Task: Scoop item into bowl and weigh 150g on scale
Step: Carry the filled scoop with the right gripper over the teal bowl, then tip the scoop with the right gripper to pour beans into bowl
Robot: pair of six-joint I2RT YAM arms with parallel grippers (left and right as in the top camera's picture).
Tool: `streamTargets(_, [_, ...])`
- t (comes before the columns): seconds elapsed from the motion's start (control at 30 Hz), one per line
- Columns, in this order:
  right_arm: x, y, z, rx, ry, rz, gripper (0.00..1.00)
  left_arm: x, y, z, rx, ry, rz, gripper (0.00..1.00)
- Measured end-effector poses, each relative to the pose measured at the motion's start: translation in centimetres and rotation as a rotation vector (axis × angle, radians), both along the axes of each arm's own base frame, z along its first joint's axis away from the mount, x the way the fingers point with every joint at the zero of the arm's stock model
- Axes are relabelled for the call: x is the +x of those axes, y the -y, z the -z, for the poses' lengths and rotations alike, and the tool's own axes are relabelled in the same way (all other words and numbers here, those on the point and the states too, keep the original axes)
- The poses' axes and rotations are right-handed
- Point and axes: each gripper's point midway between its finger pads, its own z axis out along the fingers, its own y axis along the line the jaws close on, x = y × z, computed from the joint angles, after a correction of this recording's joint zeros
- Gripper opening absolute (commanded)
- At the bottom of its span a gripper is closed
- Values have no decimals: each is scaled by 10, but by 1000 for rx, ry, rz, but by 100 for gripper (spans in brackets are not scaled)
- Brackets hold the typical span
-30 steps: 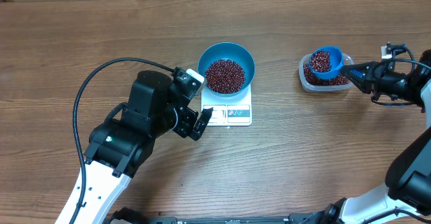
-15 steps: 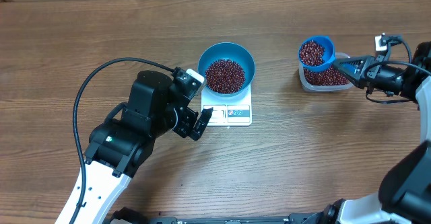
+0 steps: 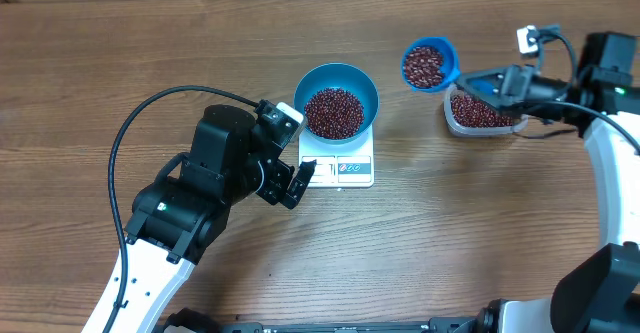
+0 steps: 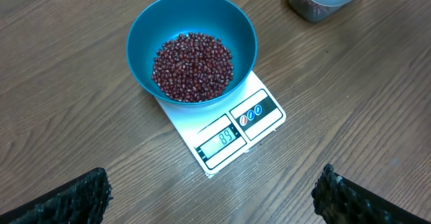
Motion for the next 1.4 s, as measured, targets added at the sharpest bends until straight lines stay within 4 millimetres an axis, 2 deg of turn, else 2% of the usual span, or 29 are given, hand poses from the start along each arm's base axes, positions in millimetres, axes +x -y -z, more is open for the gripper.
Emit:
streamTargets(0.4, [16, -70, 9, -136, 30, -41, 4, 0, 0, 0, 0, 0, 0, 100])
streamTargets(0.57, [17, -91, 22, -231, 27, -28, 4, 0, 0, 0, 0, 0, 0, 100])
streamTargets(0.87, [19, -113, 44, -430, 72, 7, 4, 0, 0, 0, 0, 0, 0, 99])
streamTargets(1.17, [12, -135, 64, -682, 171, 11, 4, 0, 0, 0, 0, 0, 0, 99])
streamTargets(1.4, [7, -144, 71, -859, 266, 6, 4, 0, 0, 0, 0, 0, 0, 99])
